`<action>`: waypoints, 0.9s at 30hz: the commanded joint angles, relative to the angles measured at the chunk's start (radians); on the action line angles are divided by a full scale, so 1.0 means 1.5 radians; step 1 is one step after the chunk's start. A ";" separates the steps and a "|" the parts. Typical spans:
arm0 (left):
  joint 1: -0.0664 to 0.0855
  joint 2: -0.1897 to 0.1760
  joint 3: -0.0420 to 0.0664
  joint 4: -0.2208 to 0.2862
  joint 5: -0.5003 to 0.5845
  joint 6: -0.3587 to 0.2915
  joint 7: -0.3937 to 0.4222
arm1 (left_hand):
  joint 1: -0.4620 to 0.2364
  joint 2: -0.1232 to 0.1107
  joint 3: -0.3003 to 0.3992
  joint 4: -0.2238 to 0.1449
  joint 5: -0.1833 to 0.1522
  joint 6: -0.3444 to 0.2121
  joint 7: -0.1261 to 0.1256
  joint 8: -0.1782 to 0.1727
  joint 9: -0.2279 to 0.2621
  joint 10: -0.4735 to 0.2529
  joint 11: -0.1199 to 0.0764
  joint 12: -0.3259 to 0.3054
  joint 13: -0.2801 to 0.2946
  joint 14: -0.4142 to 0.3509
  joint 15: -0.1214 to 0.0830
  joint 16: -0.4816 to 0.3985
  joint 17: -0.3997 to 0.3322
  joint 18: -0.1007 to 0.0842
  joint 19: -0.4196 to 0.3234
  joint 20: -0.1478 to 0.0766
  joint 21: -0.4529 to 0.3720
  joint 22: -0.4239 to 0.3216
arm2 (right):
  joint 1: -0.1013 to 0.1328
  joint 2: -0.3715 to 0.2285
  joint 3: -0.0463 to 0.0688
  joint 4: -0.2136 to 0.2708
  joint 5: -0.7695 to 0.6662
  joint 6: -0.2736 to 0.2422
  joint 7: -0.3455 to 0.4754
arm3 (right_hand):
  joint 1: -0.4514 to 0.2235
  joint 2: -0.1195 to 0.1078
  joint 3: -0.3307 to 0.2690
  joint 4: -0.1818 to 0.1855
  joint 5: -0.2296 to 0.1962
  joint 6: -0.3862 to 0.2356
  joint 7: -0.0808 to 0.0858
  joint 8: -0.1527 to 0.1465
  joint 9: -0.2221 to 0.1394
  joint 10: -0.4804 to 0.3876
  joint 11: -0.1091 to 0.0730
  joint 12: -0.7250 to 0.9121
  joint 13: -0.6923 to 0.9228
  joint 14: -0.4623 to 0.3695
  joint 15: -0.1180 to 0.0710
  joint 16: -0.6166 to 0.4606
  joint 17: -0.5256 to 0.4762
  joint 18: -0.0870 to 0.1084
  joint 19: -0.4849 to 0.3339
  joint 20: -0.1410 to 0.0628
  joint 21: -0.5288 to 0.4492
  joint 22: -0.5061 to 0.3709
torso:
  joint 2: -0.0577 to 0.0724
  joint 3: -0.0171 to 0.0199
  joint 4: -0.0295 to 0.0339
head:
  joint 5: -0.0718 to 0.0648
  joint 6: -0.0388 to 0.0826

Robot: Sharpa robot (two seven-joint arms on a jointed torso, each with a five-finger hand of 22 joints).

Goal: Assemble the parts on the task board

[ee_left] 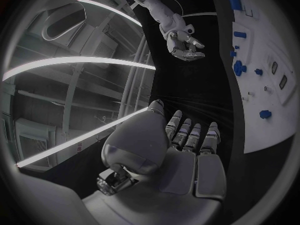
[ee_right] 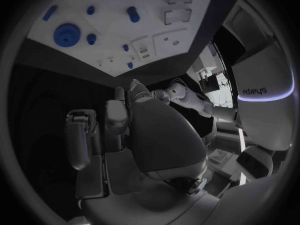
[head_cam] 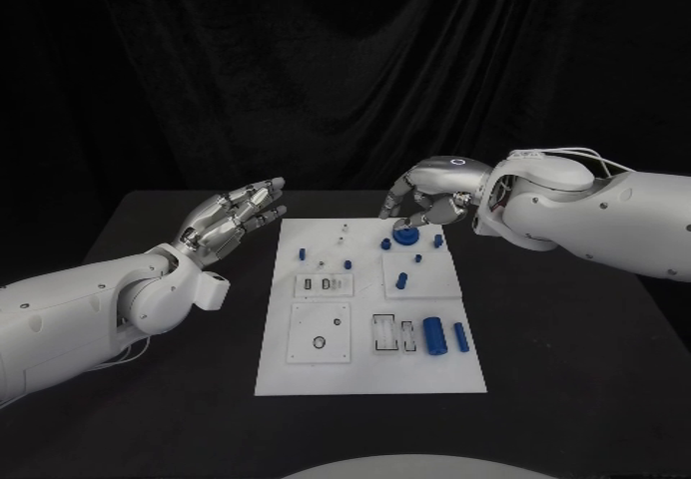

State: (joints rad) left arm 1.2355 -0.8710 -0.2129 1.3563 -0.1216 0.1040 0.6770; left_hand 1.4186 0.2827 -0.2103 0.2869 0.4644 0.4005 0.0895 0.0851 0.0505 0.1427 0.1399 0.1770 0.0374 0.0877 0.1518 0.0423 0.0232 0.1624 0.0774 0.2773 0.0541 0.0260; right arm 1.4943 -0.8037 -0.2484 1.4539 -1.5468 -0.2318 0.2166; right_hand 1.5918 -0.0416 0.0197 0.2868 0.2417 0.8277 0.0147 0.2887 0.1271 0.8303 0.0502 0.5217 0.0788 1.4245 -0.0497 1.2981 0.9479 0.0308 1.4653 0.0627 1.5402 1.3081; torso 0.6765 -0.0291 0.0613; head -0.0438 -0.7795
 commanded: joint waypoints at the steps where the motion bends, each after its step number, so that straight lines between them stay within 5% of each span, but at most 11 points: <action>1: 0.001 0.000 0.001 0.000 -0.003 0.014 0.098 | 0.009 0.000 0.004 -0.001 0.004 0.002 0.000 0.003 0.000 -0.006 0.000 -0.004 -0.001 -0.004 0.001 -0.004 -0.001 0.013 0.001 0.006 0.003 0.000 | -0.006 0.007 0.001 -0.009 -0.144 -0.048 -0.069 | -0.022 -0.002 0.006 0.001 -0.014 0.003 0.004 -0.016 0.001 0.013 0.003 -0.023 -0.004 0.008 0.002 0.009 0.022 -0.006 0.031 0.003 -0.002 0.114 | 0.010 -0.0061 0.0098 | -0.006 -0.004; 8: 0.001 0.000 0.001 -0.004 -0.003 0.020 0.100 | 0.014 0.000 0.007 -0.002 0.011 0.002 0.000 0.002 0.000 -0.008 0.001 -0.004 -0.001 -0.005 0.001 -0.005 -0.001 0.013 0.000 0.006 0.003 -0.001 | -0.021 0.022 0.001 -0.030 -0.154 -0.043 -0.094 | -0.024 -0.012 0.023 -0.006 -0.012 0.001 0.012 -0.049 -0.002 0.026 0.009 -0.074 -0.008 0.012 0.007 0.007 0.032 -0.006 0.033 0.007 -0.001 0.117 | 0.023 -0.0141 0.0203 | -0.020 -0.001; 15: 0.001 -0.001 0.001 -0.004 -0.003 0.025 0.099 | 0.018 0.001 0.010 -0.003 0.014 0.001 0.001 0.001 0.000 -0.010 0.002 -0.005 -0.002 -0.006 0.002 -0.006 -0.001 0.013 0.000 0.006 0.003 -0.001 | -0.035 0.028 0.001 -0.045 -0.157 -0.038 -0.098 | -0.027 -0.017 0.030 -0.006 -0.020 0.004 0.013 -0.062 -0.001 0.026 0.010 -0.100 -0.007 0.010 0.007 -0.002 0.022 -0.005 0.029 0.007 -0.004 0.112 | 0.038 -0.0216 0.0369 | -0.040 0.016; 27: 0.001 -0.001 0.001 0.004 -0.003 0.034 0.099 | 0.023 0.002 0.015 -0.005 0.020 0.000 0.002 0.001 0.000 -0.011 0.003 -0.005 -0.001 -0.005 0.005 -0.006 -0.001 0.013 0.001 0.007 0.003 -0.001 | -0.054 0.037 0.001 -0.070 -0.157 -0.030 -0.098 | -0.035 -0.021 0.041 -0.007 0.001 0.011 0.008 -0.078 0.002 0.055 0.014 -0.124 -0.004 0.013 0.010 -0.006 0.027 -0.004 0.029 0.009 -0.006 0.111 | 0.047 -0.0270 0.0409 | -0.050 0.023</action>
State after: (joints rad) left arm 1.2355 -0.8743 -0.2131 1.3590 -0.1247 0.1351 0.6777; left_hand 1.4424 0.2871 -0.1938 0.2814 0.4878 0.4005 0.0895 0.0851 0.0501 0.1322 0.1433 0.1731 0.0367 0.0842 0.1553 0.0383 0.0225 0.1624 0.0810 0.2808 0.0540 0.0259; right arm 1.4173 -0.7486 -0.2482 1.3532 -1.7669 -0.2728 0.0924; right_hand 1.5444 -0.0658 0.0759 0.2756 0.2394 0.8358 0.0279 0.1768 0.1289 0.9046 0.0718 0.3417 0.0713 1.4385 -0.0356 1.2928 0.9877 0.0312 1.4651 0.0698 1.5360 1.3078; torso 0.7441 -0.0673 0.1207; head -0.1165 -0.7442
